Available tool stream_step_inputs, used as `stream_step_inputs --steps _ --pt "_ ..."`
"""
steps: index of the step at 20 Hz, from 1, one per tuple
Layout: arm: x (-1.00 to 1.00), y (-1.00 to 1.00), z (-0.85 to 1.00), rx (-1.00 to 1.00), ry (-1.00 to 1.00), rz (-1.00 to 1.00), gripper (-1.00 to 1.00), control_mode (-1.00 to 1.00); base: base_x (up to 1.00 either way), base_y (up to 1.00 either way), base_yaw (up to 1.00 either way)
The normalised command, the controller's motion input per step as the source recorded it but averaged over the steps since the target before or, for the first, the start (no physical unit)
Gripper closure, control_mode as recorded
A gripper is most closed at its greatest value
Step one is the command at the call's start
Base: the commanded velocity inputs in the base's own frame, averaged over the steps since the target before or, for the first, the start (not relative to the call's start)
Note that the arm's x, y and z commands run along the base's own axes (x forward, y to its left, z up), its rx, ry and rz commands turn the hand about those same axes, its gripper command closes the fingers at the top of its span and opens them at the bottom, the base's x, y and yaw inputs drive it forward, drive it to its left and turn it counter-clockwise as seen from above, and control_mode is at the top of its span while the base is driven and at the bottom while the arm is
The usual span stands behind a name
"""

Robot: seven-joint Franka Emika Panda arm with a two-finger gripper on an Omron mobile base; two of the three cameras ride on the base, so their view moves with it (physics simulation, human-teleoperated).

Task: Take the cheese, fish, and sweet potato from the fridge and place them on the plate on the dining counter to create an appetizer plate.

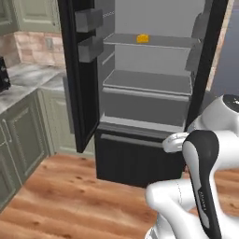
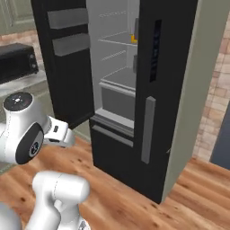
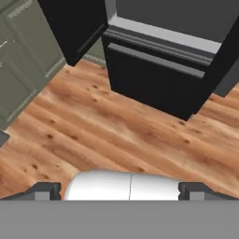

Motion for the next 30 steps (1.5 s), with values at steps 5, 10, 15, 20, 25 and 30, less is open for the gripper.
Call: stream_step_inputs --steps 5,10,15,20,25,30 --pt "0.00 0.00 0.00 0.00 0.00 0.00 -1.00 1.00 0.34 0.58 -0.47" --pt "0.00 0.00 0.00 0.00 0.00 0.00 -1.00 1.00 0.40 0.43 -0.38" --pt "0.00 0.00 0.00 0.00 0.00 0.00 -1.00 1.00 0.48 0.43 -0.35" --pt "0.00 0.00 0.00 0.00 0.00 0.00 -1.00 1.00 0.68 0.62 -0.34" --pt "0.00 0.00 0.00 0.00 0.00 0.00 -1.00 1.00 0.76 0.37 -0.18" --pt "0.00 0.00 0.00 0.00 0.00 0.00 -1.00 1.00 0.65 -0.34 -0.08"
